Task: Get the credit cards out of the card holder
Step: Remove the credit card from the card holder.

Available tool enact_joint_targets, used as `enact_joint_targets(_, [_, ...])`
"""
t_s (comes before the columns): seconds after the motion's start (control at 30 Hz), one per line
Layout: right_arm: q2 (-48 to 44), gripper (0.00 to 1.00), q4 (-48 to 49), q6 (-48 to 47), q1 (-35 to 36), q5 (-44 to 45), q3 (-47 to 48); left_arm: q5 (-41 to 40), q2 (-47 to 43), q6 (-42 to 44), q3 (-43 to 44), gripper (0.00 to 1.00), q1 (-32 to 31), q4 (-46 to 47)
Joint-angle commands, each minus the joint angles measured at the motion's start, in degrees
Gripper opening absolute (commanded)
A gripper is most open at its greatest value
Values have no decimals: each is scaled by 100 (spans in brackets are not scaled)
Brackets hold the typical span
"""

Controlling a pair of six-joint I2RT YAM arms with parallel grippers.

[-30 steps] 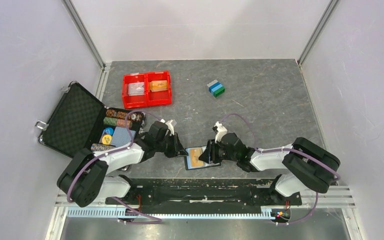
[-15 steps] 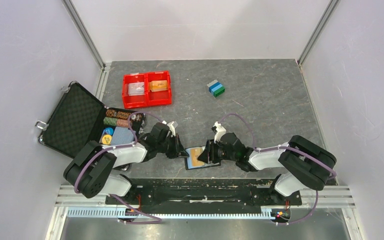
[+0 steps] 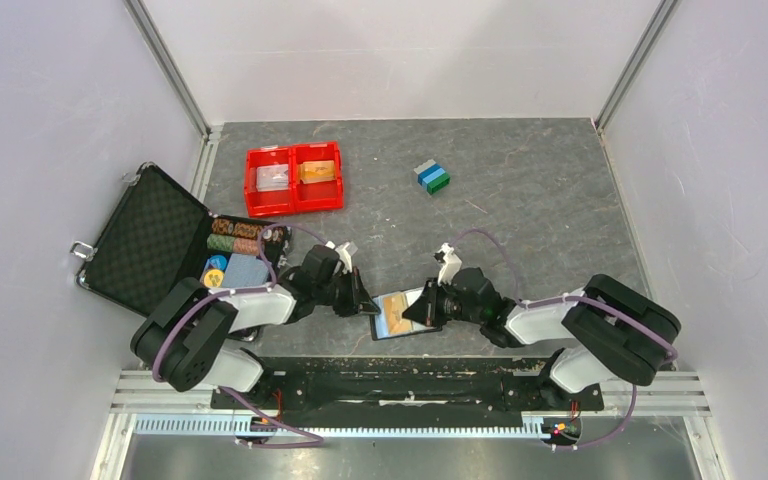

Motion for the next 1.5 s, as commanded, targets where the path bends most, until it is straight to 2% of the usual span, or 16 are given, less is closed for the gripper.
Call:
enact_joint_targets(0.0, [-295, 0, 194, -42, -145, -69, -248, -219, 316, 11, -28, 15, -44, -267])
enact_joint_targets(0.13, [-443, 1, 179, -24, -250, -94, -381, -255, 367, 38, -2, 15, -44, -328])
enact_joint_targets(0.23, [-408, 11, 226, 12, -292, -152, -418, -250, 351, 39, 2, 15, -45, -339])
enact_joint_targets(0.3, [-361, 14, 285, 49, -298, -210, -428, -246, 331, 30, 11, 15, -46, -338])
enact_joint_targets(0.33, [-342, 14, 312, 61, -299, -240, -426, -245, 318, 22, 11, 15, -44, -346])
enact_joint_targets(0.43, [-286, 3, 453, 90, -300, -347, -432, -245, 286, 22, 11, 16, -48, -364])
enact_joint_targets(0.47, [-273, 4, 475, 99, -301, -371, -429, -252, 284, 22, 11, 15, -44, -372])
enact_joint_targets(0.57, [-279, 19, 443, 106, -304, -369, -419, -253, 266, 17, 16, 16, -49, -382])
enact_joint_targets(0.6, [-284, 17, 441, 108, -310, -369, -411, -254, 267, 13, 20, 16, -44, -382])
enact_joint_targets(0.67, [-275, 2, 450, 91, -309, -399, -398, -246, 262, 13, 29, 16, -44, -391])
enact_joint_targets(0.7, [-276, 0, 450, 82, -309, -412, -396, -245, 260, 11, 42, 16, -44, -399])
enact_joint_targets(0.9, [-231, 0, 459, 99, -326, -442, -357, -234, 272, 13, 70, 16, -46, -426])
enact_joint_targets(1.03, [-164, 19, 428, 108, -322, -471, -306, -227, 297, 22, 80, 16, -45, -426])
enact_joint_targets(1.1, [-98, 22, 390, 90, -325, -483, -258, -227, 305, 22, 90, 16, -44, -426])
enact_joint_targets(1.47, [241, 15, 939, 276, -324, -783, -268, -218, 299, 30, 82, 17, -46, -426])
